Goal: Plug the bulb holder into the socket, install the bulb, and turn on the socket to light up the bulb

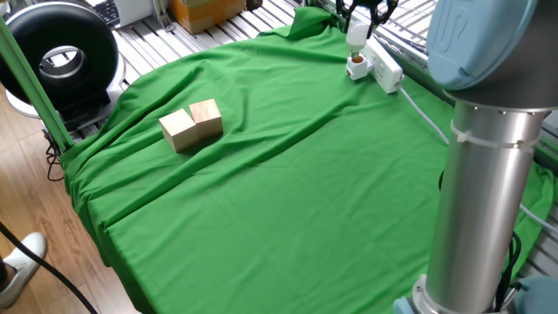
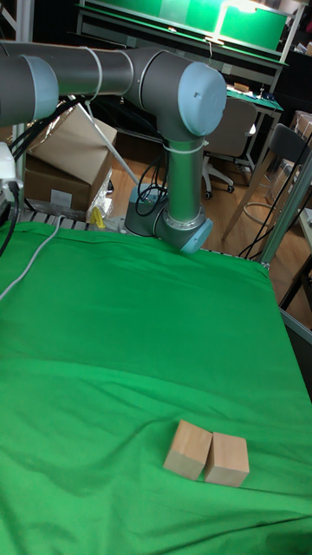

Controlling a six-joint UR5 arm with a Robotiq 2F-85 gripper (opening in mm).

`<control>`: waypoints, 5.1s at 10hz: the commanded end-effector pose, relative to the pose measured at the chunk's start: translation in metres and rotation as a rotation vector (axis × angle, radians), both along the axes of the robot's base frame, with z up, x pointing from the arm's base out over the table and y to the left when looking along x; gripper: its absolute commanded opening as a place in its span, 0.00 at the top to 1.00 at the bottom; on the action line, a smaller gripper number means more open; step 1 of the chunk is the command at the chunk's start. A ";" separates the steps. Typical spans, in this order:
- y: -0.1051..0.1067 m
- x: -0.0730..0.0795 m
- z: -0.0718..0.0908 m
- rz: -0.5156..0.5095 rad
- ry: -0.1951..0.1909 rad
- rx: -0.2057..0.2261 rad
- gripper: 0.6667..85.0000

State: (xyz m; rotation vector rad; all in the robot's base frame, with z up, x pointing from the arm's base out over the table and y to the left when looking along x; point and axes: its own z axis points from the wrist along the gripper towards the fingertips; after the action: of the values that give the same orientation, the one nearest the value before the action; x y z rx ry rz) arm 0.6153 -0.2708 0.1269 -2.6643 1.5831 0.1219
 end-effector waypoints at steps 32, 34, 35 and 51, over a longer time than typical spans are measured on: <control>0.001 -0.007 -0.027 -0.039 0.180 -0.023 1.00; 0.003 -0.008 -0.027 -0.060 0.196 -0.044 1.00; 0.003 -0.010 -0.025 -0.071 0.204 -0.057 1.00; 0.011 -0.002 -0.031 -0.490 0.087 -0.197 1.00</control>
State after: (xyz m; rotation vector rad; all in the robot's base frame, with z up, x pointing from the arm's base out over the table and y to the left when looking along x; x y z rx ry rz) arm 0.6094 -0.2647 0.0967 -2.4568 2.2262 0.0957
